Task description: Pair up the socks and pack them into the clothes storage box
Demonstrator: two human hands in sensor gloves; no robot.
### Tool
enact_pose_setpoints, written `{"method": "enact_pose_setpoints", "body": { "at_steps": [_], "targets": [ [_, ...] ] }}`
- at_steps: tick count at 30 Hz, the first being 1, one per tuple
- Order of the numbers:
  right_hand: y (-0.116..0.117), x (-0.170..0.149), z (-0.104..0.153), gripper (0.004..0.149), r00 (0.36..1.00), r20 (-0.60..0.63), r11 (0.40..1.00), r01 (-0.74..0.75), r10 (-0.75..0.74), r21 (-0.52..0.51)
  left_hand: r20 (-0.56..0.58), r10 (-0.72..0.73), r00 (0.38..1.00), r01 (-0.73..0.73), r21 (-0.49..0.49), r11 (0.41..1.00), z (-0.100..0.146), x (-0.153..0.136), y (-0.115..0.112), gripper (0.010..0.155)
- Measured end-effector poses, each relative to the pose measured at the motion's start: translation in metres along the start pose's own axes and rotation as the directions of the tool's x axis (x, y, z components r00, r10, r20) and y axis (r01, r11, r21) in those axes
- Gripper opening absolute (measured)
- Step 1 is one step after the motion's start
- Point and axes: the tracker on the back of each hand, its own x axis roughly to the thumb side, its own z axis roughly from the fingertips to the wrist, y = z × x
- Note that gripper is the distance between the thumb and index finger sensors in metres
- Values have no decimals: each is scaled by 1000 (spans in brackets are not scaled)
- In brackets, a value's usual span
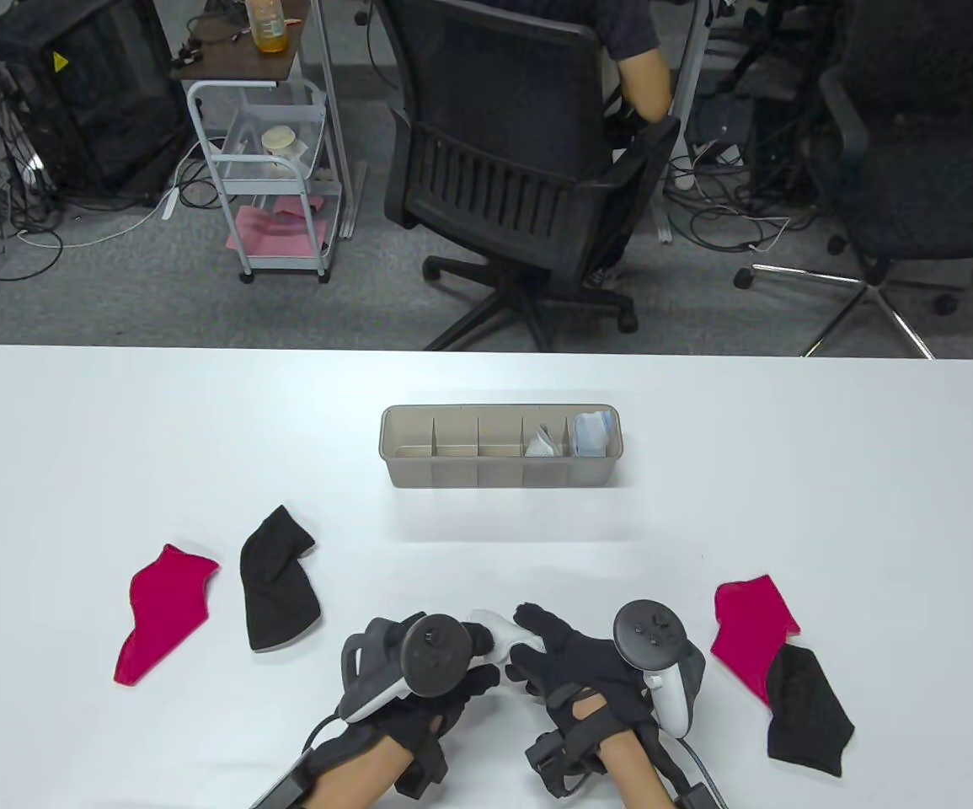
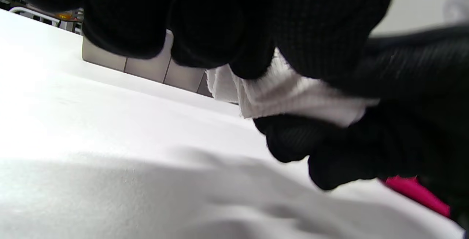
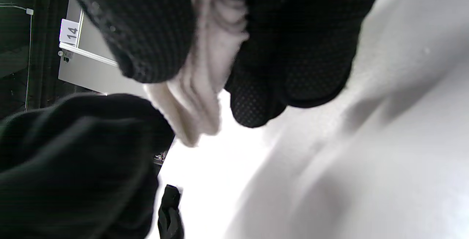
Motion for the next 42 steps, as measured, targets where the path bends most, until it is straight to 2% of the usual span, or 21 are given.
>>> {"method": "enact_pose_setpoints", "body": {
  "at_steps": [4,7,9,15,17,19,21,22,24,26,31,35,39,41,42],
  "targets": [
    [1,1,2,58,999,22,999,30,-31,41,-6,-72,997,72,67,995,-1,3,-1,54],
    [2,2,2,57,999,37,998,8,-10,64,-8,-71,997,72,104,992,0,2,-1,45],
    [3,1,3,57,999,19,998,30,-31,48,-3,-86,996,86,115,990,0,3,-1,44],
    [2,-8,0,55,995,-36,994,93,-91,54,41,-134,990,128,132,983,-1,12,-8,44],
    [0,-12,-2,53,991,-30,991,129,-127,42,61,-135,989,124,157,980,-3,12,-6,57],
    [0,-19,-3,51,971,-56,971,235,-233,41,62,-58,996,46,174,984,-7,9,-1,64],
    [1,-22,-3,52,940,-84,942,334,-331,30,34,-22,999,15,186,982,-10,4,4,57],
    [0,-22,-3,52,932,-77,933,358,-355,25,5,-29,1000,28,200,979,-11,1,7,59],
    [-2,-17,-1,54,925,-34,925,379,-378,25,-43,-36,998,45,249,967,-13,-10,13,60],
    [-3,-12,0,57,915,7,915,402,-403,42,-84,17,996,6,265,964,-14,-21,18,61],
    [7,0,3,59,858,117,863,481,-500,154,-120,132,984,-87,321,943,-15,-42,25,60],
    [16,9,3,63,831,146,821,476,-537,314,-107,185,977,-138,345,928,-14,-44,24,59],
    [14,8,1,64,855,132,826,427,-501,368,-98,320,942,-287,259,922,-17,-52,19,56],
    [9,7,0,64,873,153,849,387,-463,360,-79,435,897,-422,144,895,-18,-55,16,52],
    [6,8,0,64,878,185,866,362,-441,345,-44,507,861,-506,33,862,-19,-56,12,44]
  ]
}}
